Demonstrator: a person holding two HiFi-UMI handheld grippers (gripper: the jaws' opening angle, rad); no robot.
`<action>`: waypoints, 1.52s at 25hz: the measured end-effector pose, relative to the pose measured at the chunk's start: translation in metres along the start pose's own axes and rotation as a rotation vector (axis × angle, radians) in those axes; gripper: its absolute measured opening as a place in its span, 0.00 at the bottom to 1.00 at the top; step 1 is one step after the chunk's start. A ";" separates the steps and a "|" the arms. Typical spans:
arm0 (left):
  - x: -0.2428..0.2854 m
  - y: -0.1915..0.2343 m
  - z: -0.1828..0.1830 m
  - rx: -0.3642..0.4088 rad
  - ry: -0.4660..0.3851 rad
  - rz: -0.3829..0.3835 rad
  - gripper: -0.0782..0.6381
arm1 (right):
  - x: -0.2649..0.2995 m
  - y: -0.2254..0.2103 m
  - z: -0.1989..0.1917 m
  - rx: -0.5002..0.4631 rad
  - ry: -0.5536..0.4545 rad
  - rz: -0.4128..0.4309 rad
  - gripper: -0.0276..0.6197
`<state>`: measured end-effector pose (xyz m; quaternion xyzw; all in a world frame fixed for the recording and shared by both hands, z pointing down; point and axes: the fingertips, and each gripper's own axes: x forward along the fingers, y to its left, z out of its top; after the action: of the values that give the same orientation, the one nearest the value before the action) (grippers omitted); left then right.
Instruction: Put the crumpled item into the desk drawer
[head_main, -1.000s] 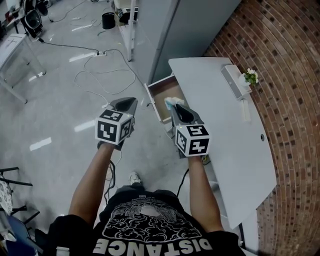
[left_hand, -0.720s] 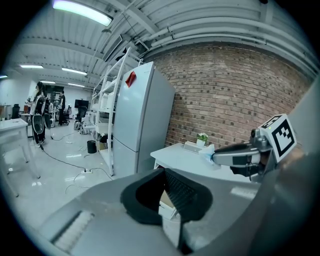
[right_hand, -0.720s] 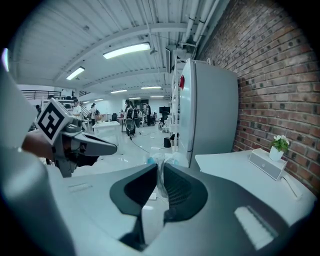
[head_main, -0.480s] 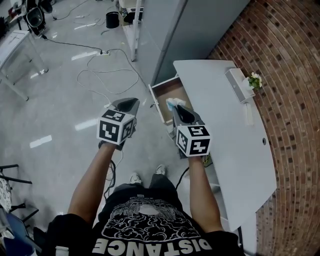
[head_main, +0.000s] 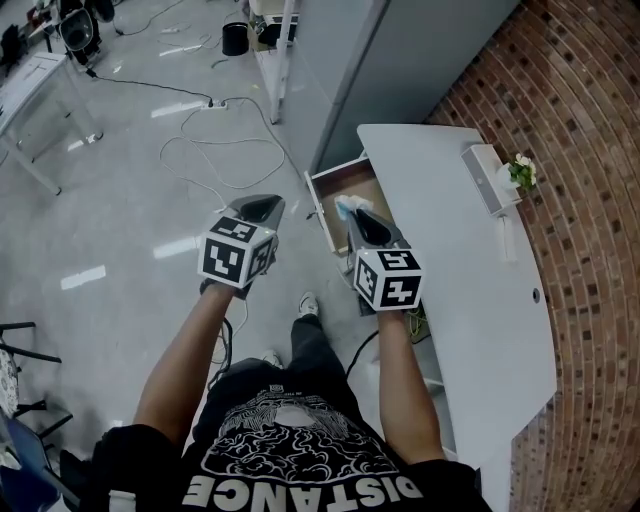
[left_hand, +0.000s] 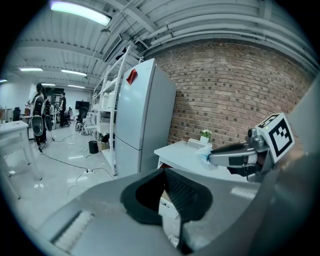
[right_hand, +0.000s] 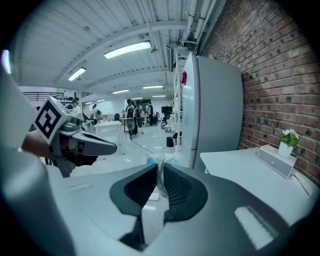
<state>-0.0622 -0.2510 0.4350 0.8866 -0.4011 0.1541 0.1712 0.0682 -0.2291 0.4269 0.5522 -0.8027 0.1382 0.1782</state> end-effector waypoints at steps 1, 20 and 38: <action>0.003 0.002 -0.002 0.000 0.004 0.002 0.11 | 0.004 -0.001 -0.002 0.002 0.003 0.004 0.11; 0.085 0.038 -0.020 -0.071 0.099 0.055 0.11 | 0.103 -0.057 -0.038 0.095 0.113 0.071 0.11; 0.164 0.068 -0.065 -0.130 0.241 0.092 0.11 | 0.201 -0.108 -0.117 0.185 0.253 0.104 0.11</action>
<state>-0.0193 -0.3733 0.5731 0.8295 -0.4269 0.2407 0.2679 0.1190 -0.3865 0.6228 0.5023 -0.7850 0.2890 0.2189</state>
